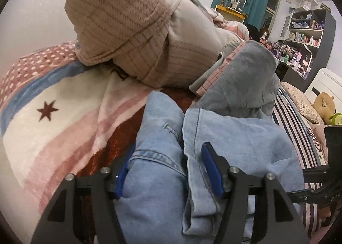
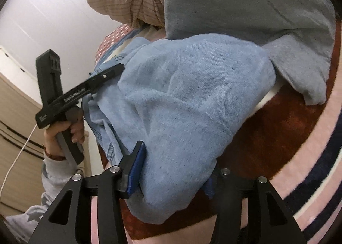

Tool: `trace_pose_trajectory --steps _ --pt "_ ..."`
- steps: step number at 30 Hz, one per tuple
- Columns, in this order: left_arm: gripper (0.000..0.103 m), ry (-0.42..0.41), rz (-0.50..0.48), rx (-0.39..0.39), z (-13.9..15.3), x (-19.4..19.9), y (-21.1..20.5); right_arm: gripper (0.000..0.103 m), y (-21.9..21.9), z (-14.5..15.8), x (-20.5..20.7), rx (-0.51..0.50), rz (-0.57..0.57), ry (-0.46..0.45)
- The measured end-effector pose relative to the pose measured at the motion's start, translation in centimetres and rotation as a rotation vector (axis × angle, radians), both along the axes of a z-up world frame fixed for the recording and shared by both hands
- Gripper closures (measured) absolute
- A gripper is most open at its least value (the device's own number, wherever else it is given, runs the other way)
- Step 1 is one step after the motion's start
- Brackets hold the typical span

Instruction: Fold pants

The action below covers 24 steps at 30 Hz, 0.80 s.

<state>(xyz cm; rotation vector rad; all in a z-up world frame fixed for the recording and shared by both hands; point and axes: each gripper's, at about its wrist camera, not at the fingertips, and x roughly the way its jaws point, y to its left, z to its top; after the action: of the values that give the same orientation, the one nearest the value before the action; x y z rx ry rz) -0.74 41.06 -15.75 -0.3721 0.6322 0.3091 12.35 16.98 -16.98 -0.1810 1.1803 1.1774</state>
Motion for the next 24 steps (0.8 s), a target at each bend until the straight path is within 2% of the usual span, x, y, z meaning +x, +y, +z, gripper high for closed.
trace_pose_trajectory --steps 2,7,11,18,20,24 --pt "0.045 0.008 0.024 0.041 0.6 -0.2 -0.4 0.055 -0.2 0.1 -0.1 -0.004 0.0 -0.006" --pt "0.04 0.005 0.035 0.07 2.0 -0.4 -1.3 0.054 -1.0 0.8 -0.5 -0.013 0.007 -0.052" --pt "0.038 0.0 0.043 0.114 3.2 -0.9 -2.5 0.047 -2.3 1.5 -1.1 0.0 0.001 -0.083" --pt "0.034 -0.013 0.001 0.154 5.5 -1.2 -6.3 0.038 -6.0 3.7 -1.4 0.052 -0.028 -0.139" --pt "0.033 -0.021 -0.02 0.154 5.9 -1.1 -7.7 0.032 -7.2 4.1 -1.6 0.061 -0.038 -0.154" --pt "0.032 -0.037 -0.072 0.161 6.8 -0.5 -11.5 0.032 -9.9 4.9 -1.7 0.08 -0.072 -0.174"
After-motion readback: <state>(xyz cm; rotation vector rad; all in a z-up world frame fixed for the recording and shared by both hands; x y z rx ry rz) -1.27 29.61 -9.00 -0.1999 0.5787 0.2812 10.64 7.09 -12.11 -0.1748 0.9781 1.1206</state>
